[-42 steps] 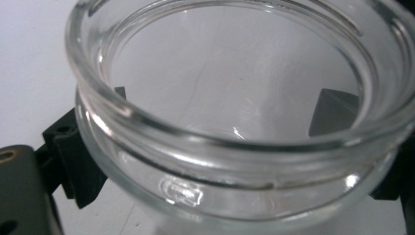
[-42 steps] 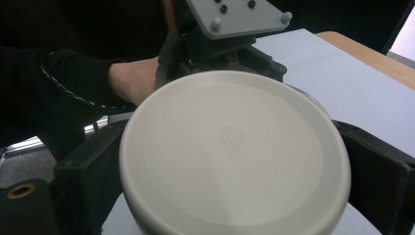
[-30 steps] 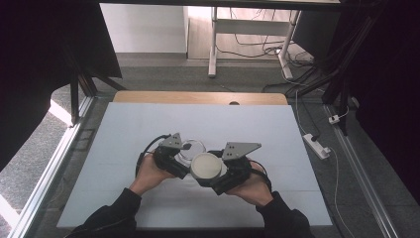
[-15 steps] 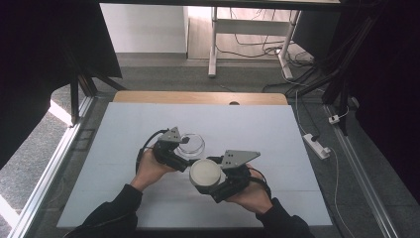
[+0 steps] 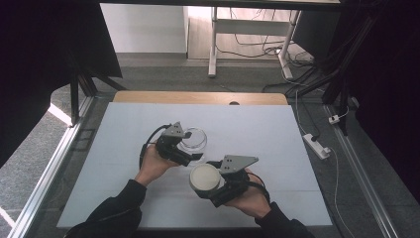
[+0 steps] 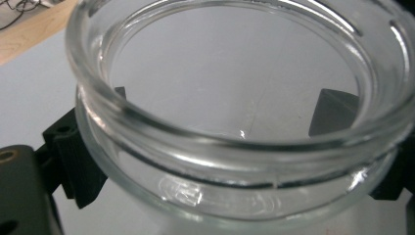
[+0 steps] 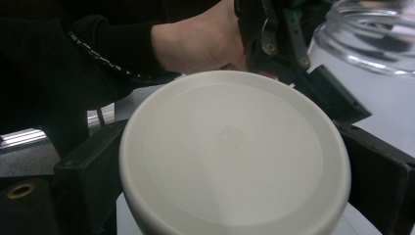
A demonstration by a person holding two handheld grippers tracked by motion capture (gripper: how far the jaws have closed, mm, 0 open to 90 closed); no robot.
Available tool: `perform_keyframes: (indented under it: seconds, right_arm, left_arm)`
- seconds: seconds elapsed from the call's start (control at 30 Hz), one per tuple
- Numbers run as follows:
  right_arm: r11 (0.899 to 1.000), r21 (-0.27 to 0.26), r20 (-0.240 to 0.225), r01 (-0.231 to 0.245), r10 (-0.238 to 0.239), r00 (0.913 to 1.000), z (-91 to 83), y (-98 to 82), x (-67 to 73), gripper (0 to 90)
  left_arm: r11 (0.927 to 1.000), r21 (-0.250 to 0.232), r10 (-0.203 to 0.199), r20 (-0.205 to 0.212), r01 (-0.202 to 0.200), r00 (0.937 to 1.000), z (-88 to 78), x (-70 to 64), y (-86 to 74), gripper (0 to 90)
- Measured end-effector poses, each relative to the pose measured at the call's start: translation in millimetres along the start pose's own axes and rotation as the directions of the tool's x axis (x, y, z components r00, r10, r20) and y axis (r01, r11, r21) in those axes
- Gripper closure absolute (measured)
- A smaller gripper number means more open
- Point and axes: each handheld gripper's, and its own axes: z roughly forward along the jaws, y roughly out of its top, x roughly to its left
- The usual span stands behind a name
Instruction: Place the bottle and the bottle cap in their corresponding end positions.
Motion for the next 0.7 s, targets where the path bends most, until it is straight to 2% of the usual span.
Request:
perform_keyframes:
  seconds: [0.37,0.7]
  right_arm:
    - [1.0,0.006,0.009,-0.008,0.008,0.9999,8.2,-14.0,-3.5,7.2]
    - [1.0,0.02,0.025,-0.02,0.02,0.9995,21.5,-26.5,-12.0,7.2]
  left_arm:
    - [0.9998,-0.018,-0.004,-0.016,0.004,0.9999,7.3,9.5,6.9,7.6]
    - [0.9999,-0.01,-0.007,-0.029,0.007,0.9996,20.3,16.8,6.4,7.6]
